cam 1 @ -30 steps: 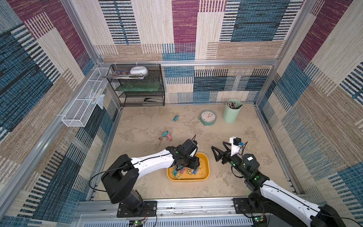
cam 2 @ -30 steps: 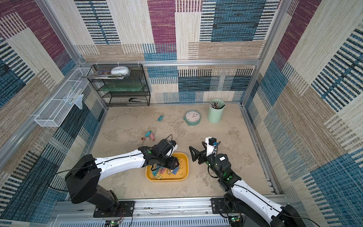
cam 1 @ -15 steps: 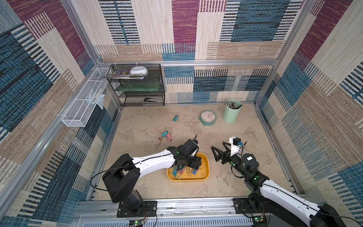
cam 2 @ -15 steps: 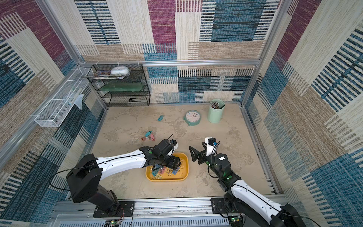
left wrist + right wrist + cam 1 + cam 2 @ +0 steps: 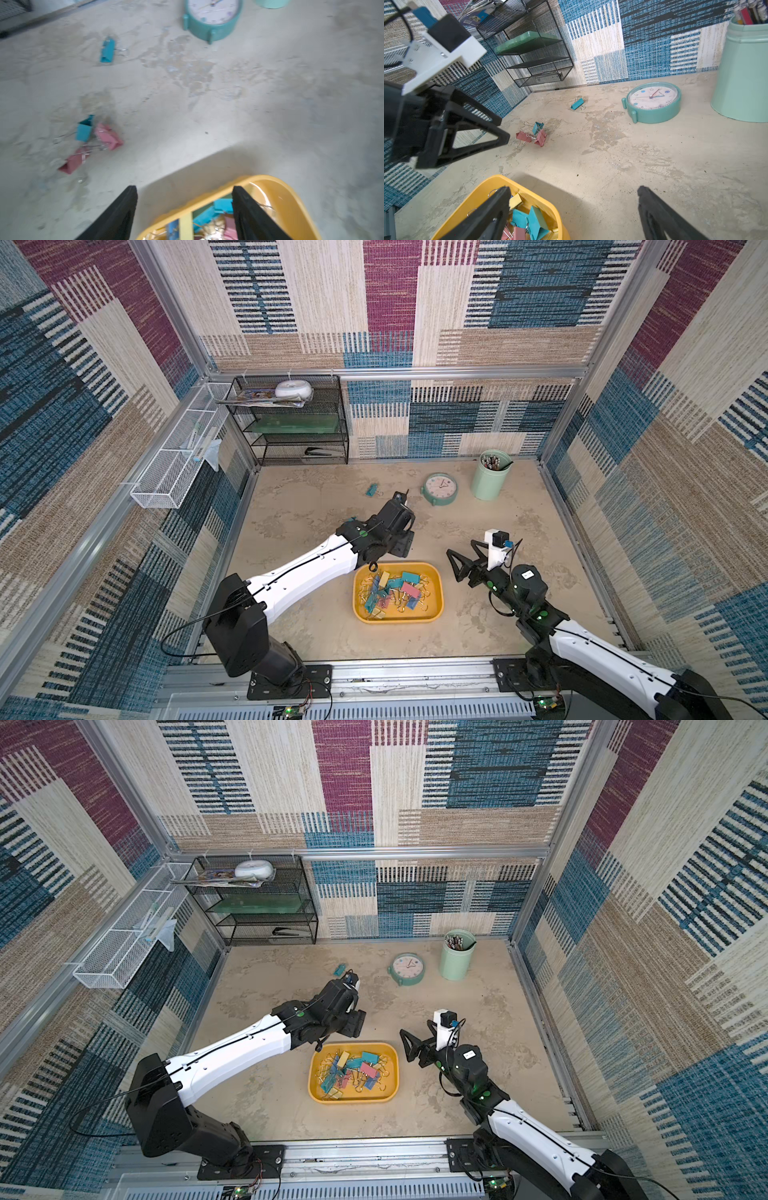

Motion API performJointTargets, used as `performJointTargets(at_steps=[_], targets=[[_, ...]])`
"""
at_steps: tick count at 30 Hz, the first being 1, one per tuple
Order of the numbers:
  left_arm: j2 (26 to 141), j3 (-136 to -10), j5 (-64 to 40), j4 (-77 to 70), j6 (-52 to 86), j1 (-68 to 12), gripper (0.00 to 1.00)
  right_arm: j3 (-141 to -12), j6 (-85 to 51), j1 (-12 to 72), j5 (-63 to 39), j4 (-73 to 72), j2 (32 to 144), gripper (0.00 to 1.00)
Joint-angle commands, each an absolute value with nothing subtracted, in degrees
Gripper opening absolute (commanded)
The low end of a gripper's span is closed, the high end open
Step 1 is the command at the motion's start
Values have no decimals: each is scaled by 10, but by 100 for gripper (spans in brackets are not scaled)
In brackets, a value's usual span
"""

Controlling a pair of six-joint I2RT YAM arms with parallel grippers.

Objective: Put the binder clips in the storage box
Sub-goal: Pick up the binder clip at the center of the board.

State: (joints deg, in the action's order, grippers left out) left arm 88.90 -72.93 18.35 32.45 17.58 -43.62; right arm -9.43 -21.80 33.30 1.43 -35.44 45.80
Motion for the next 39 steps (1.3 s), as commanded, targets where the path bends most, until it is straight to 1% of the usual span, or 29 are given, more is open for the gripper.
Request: performJointTargets(at_steps=[1,3,6,8,10,13,16,23,24,28,29,39], targets=[[906,-736,231,358,179,-391,75,-96,-219,333,19,-363,459,98],[923,-736,223,348,195,-362,73,-96,-220,334,18,-362,459,98],[960,-752,229,346,209,-333,68,-96,-220,334,19,-363,460,98],[991,-770,229,348,215,-320,63,-96,-220,333,19,-363,459,99],[1030,-796,229,356,219,-311,54,-96,-220,333,19,-363,461,98],[1081,-834,236,372,222,-304,44,-96,-218,333,21,-361,460,98],[1113,-856,236,376,225,-296,36,-96,-217,334,24,-358,457,98],[1155,-869,217,365,230,-277,27,-96,-216,333,24,-359,457,99],[1158,-868,214,361,231,-276,24,-96,-216,334,24,-359,457,98],[1156,-844,170,336,248,-267,2,-96,-217,333,23,-360,459,99],[1152,-836,155,326,256,-264,0,-96,-218,333,22,-362,460,98],[1106,-705,-115,120,372,-222,0,-96,-220,333,20,-363,462,98]])
